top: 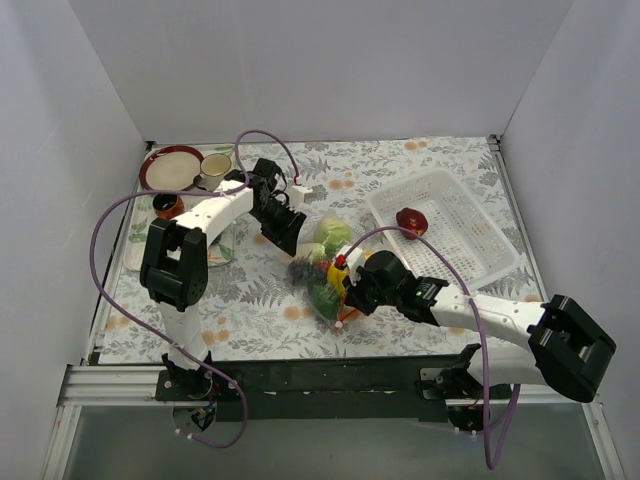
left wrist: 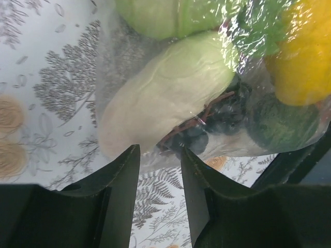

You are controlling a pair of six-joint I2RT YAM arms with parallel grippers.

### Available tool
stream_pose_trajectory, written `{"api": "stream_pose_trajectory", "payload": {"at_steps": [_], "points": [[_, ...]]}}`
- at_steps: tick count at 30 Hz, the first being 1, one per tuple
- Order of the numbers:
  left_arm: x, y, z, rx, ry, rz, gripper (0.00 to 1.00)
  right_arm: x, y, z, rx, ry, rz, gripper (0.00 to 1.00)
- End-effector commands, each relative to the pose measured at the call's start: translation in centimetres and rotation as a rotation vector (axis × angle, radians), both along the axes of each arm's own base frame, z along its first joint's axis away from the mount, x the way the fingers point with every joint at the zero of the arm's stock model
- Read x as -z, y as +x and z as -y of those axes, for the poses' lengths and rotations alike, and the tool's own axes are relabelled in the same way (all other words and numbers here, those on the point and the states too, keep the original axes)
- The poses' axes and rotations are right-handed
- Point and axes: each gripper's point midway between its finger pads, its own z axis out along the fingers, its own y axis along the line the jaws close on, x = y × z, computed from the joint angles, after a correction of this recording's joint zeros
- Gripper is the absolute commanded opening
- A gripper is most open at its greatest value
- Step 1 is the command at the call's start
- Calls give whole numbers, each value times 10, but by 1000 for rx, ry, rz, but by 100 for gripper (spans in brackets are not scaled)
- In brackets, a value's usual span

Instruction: Open the zip-top bag and remove the fake food

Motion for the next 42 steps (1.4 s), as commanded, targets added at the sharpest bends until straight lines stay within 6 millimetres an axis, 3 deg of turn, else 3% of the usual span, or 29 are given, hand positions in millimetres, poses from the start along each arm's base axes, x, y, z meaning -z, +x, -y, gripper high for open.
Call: {"api": "stream_pose_trajectory", "payload": {"at_steps": [1, 4, 12, 14, 19, 25, 35, 36, 42], "points": [[6, -23, 14, 4, -79, -105, 37, -22, 7, -19, -39, 55, 25, 1], [7, -13, 15, -10, -76, -61, 36, -22, 6, -22, -74, 45, 28, 1], [-31, 38, 41, -56, -175, 84, 36, -21, 2, -23, -92, 40, 11, 1], [-26, 46, 46, -68, -190, 94, 36, -21, 1, -23, -96, 43, 7, 1], [15, 48, 48, -88, -163, 27, 34, -23, 2, -26, -97, 46, 5, 1], [56, 28, 24, -76, -49, 0, 33, -28, 4, -26, -93, 49, 24, 1], [87, 36, 14, -63, 90, 135, 32, -36, 4, -28, -106, 24, 2, 1], [97, 27, 11, -41, 117, 135, 32, -43, 6, -30, -106, 28, 5, 1], [123, 17, -12, -20, 227, 169, 31, -58, -1, -16, -82, -15, -27, 1]]}}
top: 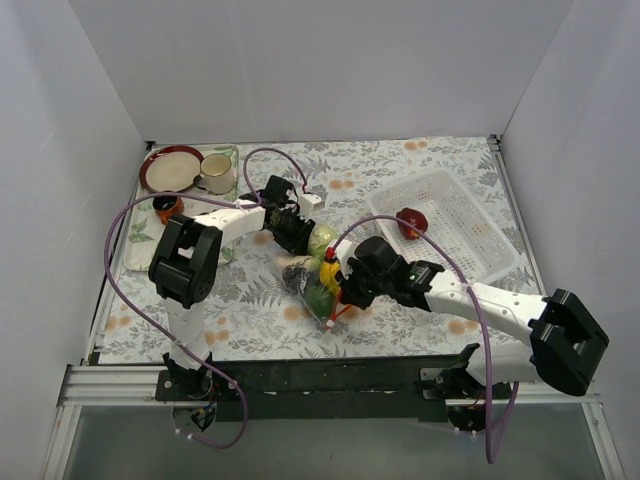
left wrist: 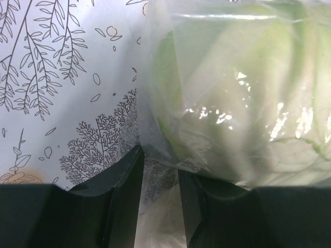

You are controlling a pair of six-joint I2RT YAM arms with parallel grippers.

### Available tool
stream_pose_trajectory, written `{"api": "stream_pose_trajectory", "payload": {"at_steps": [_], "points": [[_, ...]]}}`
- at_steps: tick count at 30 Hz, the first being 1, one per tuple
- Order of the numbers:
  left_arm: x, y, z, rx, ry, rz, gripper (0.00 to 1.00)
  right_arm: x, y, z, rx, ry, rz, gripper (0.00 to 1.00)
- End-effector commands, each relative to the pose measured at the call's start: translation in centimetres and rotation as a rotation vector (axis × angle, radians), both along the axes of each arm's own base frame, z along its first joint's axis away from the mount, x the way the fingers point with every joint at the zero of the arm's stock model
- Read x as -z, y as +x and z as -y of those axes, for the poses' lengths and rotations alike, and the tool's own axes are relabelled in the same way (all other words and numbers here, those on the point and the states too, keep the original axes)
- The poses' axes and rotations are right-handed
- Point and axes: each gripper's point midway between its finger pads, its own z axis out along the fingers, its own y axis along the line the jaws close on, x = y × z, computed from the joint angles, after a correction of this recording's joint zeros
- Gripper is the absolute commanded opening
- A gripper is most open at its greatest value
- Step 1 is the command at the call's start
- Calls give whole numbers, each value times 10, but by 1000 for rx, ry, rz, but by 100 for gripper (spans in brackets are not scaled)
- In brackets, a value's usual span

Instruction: Open the zip-top bag and remove the fake food

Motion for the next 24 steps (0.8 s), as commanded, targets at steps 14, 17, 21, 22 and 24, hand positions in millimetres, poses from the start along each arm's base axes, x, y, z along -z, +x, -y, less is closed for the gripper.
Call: {"api": "stream_pose_trajectory", "payload": {"at_steps": [14, 17, 21, 22, 24], "points": [[63, -18, -59, 29, 310, 36, 29, -47, -44, 36, 19, 84, -62, 1], [63, -16, -58, 30, 308, 35, 29, -44, -62, 41, 8, 62, -166, 1], [61, -13, -55, 26, 303, 35, 29, -53, -67, 41, 2, 40, -203, 1], [60, -13, -55, 27, 303, 32, 29, -56, -68, 41, -12, 36, -207, 1], [60, -13, -56, 29, 303, 32, 29, -64, -71, 43, -48, 27, -197, 1]]}}
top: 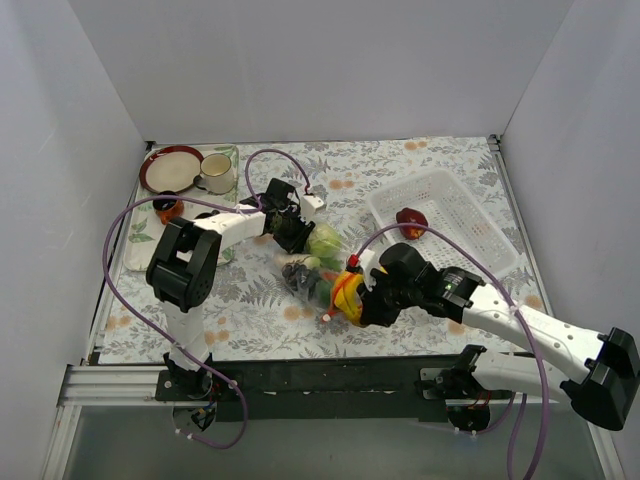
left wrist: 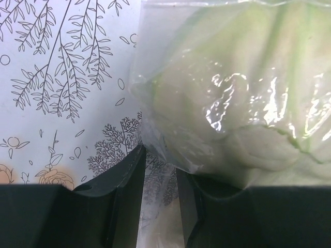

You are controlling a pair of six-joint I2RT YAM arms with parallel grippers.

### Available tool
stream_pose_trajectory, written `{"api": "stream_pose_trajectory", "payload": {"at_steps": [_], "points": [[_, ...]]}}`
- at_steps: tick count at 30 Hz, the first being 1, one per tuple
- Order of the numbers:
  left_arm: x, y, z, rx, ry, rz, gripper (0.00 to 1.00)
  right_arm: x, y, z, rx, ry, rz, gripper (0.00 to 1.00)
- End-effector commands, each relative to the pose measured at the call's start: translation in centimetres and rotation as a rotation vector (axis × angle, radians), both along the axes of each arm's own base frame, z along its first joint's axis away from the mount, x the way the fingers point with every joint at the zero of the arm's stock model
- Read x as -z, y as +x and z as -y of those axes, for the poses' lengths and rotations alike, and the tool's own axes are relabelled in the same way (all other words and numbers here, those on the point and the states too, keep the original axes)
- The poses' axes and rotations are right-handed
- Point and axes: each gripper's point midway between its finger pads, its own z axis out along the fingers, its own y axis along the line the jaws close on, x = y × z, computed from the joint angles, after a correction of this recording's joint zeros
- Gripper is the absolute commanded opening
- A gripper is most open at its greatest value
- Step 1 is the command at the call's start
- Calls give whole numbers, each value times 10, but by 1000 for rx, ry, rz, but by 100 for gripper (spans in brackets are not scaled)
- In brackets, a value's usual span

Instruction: Open the zip-top bag and remove the fake food

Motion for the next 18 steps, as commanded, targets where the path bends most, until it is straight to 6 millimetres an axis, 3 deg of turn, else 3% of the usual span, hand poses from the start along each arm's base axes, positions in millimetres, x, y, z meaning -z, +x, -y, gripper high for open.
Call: {"api": "stream_pose_trajectory", "payload": {"at_steps": [1, 3, 5, 6, 7, 8, 9, 10, 13, 14, 16, 17, 18], "points": [[58, -30, -46, -23, 229, -127, 29, -50, -6, -8, -62, 67, 15, 1], [58, -31, -46, -23, 229, -130, 28, -80, -4, -18, -119, 164, 87, 1], [59, -32, -46, -24, 229, -134, 28, -119, 10, -18, -96, 244, 237, 1], [60, -33, -46, -23, 227, -138, 28, -133, 32, -14, -8, 248, 338, 1], [59, -33, -45, -23, 226, -143, 28, -154, 42, -9, 46, 281, 417, 1], [58, -34, -46, -22, 226, -142, 28, -162, 52, -4, 100, 284, 465, 1], [58, -34, -46, -20, 227, -143, 28, -171, 74, 11, 236, 259, 545, 1], [58, -35, -47, -20, 233, -143, 28, -190, 83, 15, 301, 317, 605, 1], [53, -33, -46, -18, 227, -141, 27, -202, 110, 35, 502, 336, 713, 1], [50, -32, -45, -19, 223, -136, 27, -194, 126, 56, 656, 280, 746, 1], [46, -31, -42, -21, 211, -137, 27, -189, 144, 77, 821, 215, 795, 1], [44, -31, -41, -23, 207, -138, 27, -179, 156, 103, 951, 123, 832, 1], [42, -31, -41, -22, 204, -136, 27, -169, 164, 111, 1002, 59, 836, 1]]}}
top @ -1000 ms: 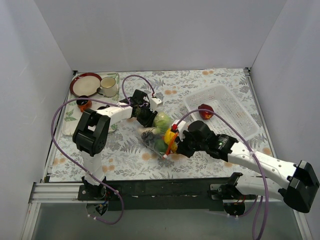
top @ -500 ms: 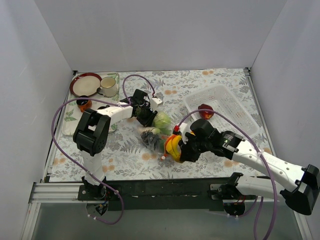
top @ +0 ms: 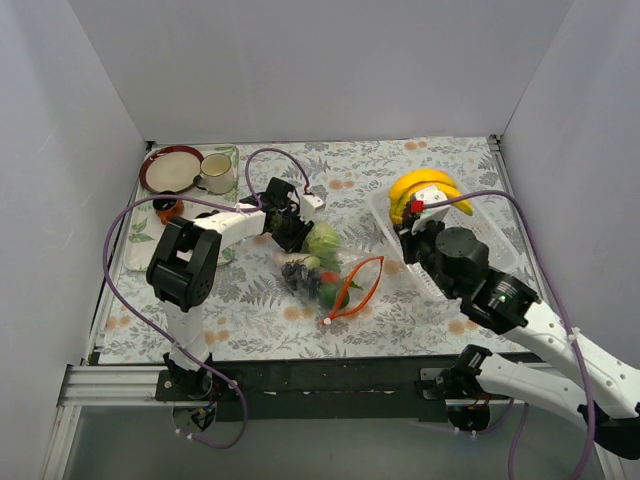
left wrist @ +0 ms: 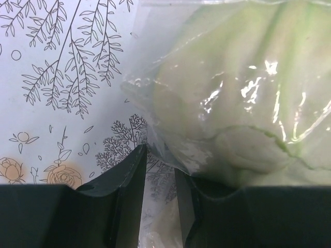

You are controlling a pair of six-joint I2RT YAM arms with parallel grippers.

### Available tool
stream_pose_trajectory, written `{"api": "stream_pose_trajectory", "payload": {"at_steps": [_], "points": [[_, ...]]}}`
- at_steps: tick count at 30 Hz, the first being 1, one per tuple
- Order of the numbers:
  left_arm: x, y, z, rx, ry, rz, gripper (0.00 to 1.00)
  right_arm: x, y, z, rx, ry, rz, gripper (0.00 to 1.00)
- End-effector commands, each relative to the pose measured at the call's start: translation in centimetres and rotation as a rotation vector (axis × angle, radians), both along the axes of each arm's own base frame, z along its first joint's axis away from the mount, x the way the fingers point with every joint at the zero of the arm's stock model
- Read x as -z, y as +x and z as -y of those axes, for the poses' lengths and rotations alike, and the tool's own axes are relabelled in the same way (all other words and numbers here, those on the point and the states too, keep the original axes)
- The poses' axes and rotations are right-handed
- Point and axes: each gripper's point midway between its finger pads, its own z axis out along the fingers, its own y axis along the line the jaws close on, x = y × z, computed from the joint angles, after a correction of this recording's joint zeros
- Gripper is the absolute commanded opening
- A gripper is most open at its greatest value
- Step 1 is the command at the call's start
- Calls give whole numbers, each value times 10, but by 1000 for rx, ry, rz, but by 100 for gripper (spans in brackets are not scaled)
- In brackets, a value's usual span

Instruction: Open the zip-top bag and remove the fake food

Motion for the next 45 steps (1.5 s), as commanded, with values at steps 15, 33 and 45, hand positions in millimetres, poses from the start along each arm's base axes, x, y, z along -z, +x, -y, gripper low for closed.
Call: {"api": "stream_pose_trajectory", "payload": {"at_steps": [15, 33, 45], "points": [[34, -37, -40, -21, 178, -129, 19, 93, 149, 103, 724, 31, -275, 83], [41, -40, -42, -26, 188, -143, 18, 102, 10, -20, -164, 85, -191, 2], [36, -33, -38, -31, 182, -144, 17, 155, -33, -63, -537, -50, -363, 43]]}}
